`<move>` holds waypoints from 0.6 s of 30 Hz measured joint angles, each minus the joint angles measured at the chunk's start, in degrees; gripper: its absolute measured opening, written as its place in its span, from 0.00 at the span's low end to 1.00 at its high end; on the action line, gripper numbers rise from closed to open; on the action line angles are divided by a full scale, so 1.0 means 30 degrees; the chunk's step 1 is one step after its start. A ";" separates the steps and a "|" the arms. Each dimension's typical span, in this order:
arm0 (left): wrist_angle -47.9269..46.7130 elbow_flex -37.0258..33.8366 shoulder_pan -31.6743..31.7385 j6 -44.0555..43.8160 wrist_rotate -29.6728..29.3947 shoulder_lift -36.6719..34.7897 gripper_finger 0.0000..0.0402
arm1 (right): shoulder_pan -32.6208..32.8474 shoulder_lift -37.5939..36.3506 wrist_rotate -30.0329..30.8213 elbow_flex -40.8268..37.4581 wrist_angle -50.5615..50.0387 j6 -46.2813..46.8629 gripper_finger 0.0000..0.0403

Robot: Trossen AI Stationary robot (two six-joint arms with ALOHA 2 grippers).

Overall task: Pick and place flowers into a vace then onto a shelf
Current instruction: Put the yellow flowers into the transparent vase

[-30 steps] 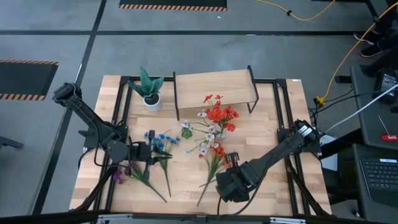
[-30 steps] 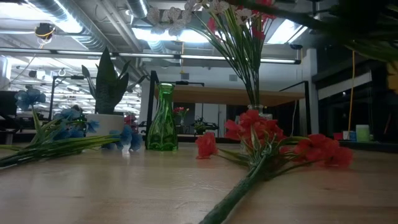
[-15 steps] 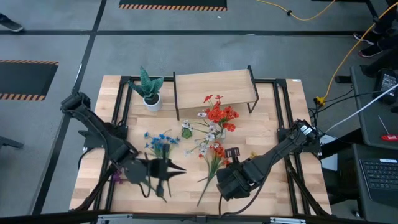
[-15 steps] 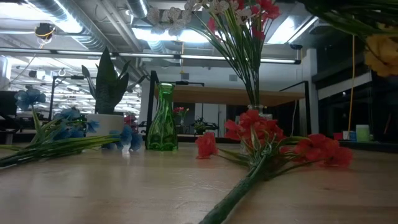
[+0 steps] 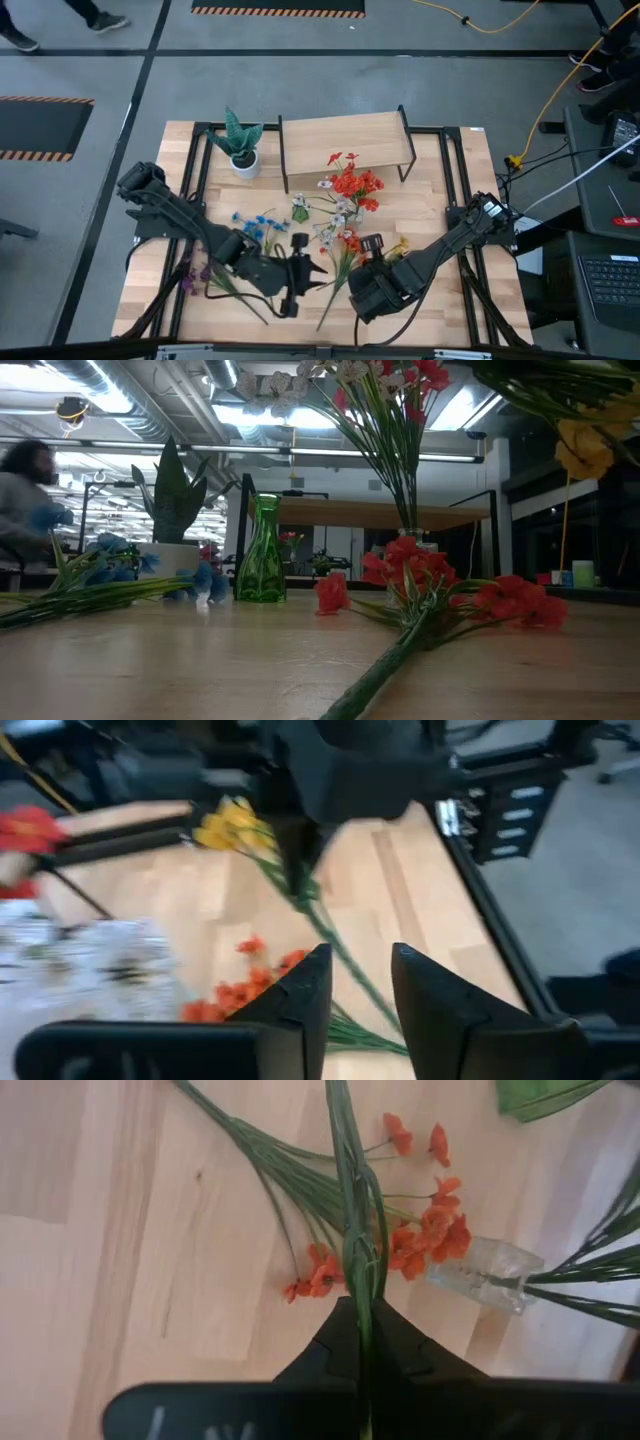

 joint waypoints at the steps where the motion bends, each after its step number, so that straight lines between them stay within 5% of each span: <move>1: 0.0007 0.0111 0.0136 -0.0085 0.0521 0.0197 0.27 | 0.0010 0.0000 0.0174 0.0000 -0.0010 -0.0086 0.01; 8: -0.0102 0.0219 0.0647 -0.2798 0.3001 0.1302 0.31 | 0.0003 0.0000 0.0716 0.0000 -0.0032 -0.0293 0.00; 18: -0.1241 0.0219 0.1188 -0.4625 0.2974 0.1456 0.31 | -0.0004 0.0000 0.0753 0.0000 -0.0032 -0.0296 0.00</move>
